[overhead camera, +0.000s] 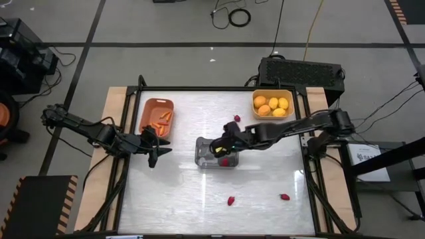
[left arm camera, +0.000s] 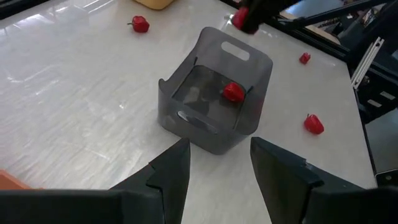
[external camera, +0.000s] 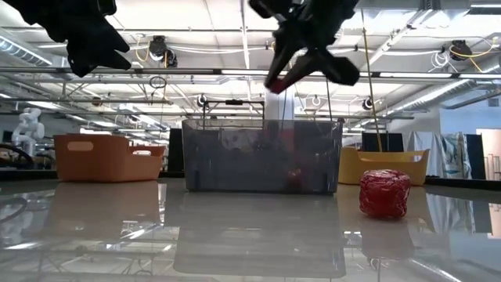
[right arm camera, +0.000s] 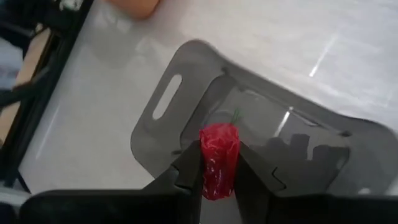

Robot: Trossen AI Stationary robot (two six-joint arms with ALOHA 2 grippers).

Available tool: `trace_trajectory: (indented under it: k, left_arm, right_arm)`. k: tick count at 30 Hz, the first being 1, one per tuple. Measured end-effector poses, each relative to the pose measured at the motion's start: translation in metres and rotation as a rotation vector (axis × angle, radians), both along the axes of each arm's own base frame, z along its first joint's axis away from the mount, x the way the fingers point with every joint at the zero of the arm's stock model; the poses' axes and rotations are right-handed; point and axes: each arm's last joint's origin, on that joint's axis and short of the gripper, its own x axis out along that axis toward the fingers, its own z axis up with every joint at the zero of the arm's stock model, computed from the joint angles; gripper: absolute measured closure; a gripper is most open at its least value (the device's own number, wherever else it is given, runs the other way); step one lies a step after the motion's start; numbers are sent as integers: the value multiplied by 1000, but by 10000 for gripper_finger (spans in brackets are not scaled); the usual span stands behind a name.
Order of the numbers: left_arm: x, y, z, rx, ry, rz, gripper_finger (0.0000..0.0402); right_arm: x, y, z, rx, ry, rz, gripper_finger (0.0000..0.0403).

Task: Sort produce into baskets
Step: Put the red bell pepper into the gray bin

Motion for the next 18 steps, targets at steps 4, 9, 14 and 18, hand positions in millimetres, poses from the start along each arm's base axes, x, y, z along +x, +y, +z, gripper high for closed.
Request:
trace_trajectory:
  k: [4,9,14,18]
  left_arm:
    - [0,0,0,6,2,-3,226]
    - [0,0,0,25,6,-14,226]
    - [0,0,0,46,9,-26,226]
    - [0,0,0,46,10,-26,226]
  right_arm:
    - [11,2,-8,3,24,44,338]
    - [18,2,-7,2,34,79,312]
    - [19,-2,-4,-12,33,94,277]
    - [19,-9,-3,-8,37,90,260]
